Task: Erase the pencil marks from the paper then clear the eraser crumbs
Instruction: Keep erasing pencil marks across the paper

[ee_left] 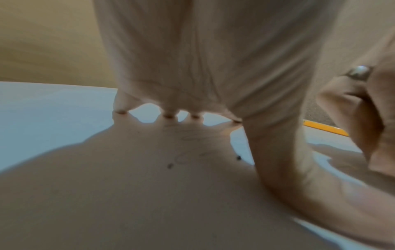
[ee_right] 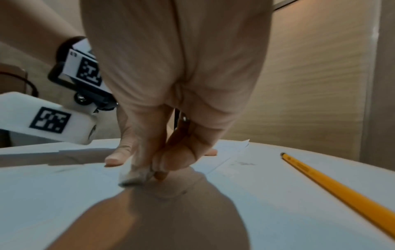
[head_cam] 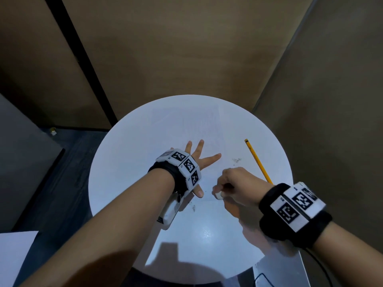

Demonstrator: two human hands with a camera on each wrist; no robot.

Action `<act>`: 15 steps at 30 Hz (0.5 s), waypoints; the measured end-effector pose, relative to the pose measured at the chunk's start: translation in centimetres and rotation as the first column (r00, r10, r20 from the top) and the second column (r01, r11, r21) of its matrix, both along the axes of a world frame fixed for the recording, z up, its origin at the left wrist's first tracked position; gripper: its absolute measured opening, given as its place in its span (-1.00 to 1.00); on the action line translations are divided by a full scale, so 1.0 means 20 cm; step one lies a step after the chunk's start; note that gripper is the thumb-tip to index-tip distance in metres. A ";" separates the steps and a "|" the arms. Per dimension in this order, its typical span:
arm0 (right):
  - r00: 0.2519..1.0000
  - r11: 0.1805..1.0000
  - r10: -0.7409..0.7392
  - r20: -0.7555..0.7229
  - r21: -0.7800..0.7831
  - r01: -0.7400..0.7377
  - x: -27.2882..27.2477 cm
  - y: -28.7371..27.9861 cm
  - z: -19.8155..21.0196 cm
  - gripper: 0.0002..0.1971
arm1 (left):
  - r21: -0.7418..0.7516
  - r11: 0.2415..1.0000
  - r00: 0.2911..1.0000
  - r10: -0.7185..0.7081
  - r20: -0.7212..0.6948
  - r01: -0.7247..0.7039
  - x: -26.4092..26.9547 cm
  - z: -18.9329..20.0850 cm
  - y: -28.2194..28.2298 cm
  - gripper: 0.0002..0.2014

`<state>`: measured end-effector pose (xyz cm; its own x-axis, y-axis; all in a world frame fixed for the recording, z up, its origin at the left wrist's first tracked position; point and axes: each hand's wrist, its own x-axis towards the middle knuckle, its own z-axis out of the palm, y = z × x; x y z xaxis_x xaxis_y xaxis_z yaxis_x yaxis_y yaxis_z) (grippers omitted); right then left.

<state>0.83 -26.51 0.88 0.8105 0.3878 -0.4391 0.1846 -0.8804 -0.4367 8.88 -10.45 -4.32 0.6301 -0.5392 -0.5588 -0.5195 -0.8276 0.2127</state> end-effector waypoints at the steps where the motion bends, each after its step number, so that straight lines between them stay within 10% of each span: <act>1: 1.000 1.000 0.014 -0.016 -0.012 -0.014 -0.01 -0.01 0.01 -0.75 | -0.005 1.000 1.000 0.002 0.002 -0.002 0.00 0.00 0.00 0.30; 15: 0.999 0.999 0.034 0.040 0.005 -0.035 0.03 0.06 0.00 -0.76 | -0.003 1.000 1.000 0.000 0.027 0.000 -0.01 -0.01 0.00 0.28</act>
